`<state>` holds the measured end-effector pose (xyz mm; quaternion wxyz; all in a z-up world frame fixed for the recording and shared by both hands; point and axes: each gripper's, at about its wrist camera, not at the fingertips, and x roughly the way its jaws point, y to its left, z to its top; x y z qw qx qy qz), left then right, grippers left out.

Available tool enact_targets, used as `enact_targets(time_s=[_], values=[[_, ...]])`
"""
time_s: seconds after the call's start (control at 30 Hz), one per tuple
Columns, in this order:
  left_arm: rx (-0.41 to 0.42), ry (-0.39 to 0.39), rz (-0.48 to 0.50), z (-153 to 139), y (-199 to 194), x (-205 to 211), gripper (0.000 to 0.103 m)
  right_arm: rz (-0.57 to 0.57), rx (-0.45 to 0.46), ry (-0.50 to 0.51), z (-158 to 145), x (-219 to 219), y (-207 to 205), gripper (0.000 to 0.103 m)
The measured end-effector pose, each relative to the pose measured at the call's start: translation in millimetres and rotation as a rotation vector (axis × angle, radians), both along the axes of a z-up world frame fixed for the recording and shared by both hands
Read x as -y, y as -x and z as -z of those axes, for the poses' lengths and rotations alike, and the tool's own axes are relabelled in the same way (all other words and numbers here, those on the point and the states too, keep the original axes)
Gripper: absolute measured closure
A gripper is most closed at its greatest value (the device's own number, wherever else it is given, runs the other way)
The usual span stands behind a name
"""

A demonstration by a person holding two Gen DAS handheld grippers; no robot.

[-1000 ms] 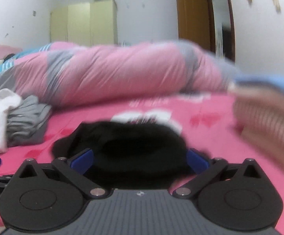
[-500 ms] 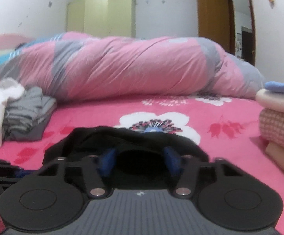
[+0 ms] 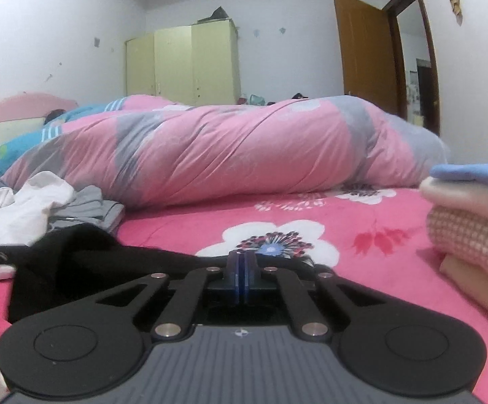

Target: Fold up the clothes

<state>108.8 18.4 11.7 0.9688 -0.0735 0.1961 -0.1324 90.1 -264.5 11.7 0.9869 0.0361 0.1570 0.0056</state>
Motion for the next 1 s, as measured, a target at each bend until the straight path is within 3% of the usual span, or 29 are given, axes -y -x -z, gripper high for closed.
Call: enact_targets(time_s=[0.13,0.33,0.4,0.47,0.5,0.53,0.6,0.67,0.8,1.0], values=[[-0.029,0.026,-0.079,-4.1,26.3,-41.4,0.103,-0.022,-0.015,-0.078,3.5,-2.4,18.4,0.100],[-0.160,-0.062,-0.198,28.2,38.8,-85.0,0.101,-0.012,-0.155,-0.185,35.3,3.6,38.6,0.099],[-0.187,-0.080,-0.233,36.3,40.0,-93.6,0.091,-0.001,-0.198,-0.236,43.8,8.1,39.4,0.099],[-0.175,-0.078,-0.252,38.4,44.2,-97.4,0.067,0.008,-0.232,-0.290,50.4,12.6,40.0,0.099],[-0.157,-0.075,-0.251,38.2,47.1,-97.2,0.066,0.016,-0.235,-0.313,51.5,14.6,39.9,0.097],[-0.131,-0.077,-0.228,36.9,49.9,-93.9,0.063,0.023,-0.239,-0.335,52.6,16.6,39.7,0.095],[-0.099,-0.091,-0.145,35.1,51.6,-80.2,0.051,0.047,-0.243,-0.374,54.5,21.1,40.3,0.077],[-0.088,-0.102,-0.048,36.0,51.4,-62.7,0.042,0.067,-0.243,-0.423,56.8,27.3,41.2,0.068],[-0.099,-0.126,0.166,42.3,47.2,-18.0,0.034,0.095,-0.242,-0.485,62.8,35.6,40.7,0.060],[-0.146,-0.226,0.266,65.2,35.2,34.5,0.034,0.091,-0.249,-0.486,69.2,41.4,26.8,0.057]])
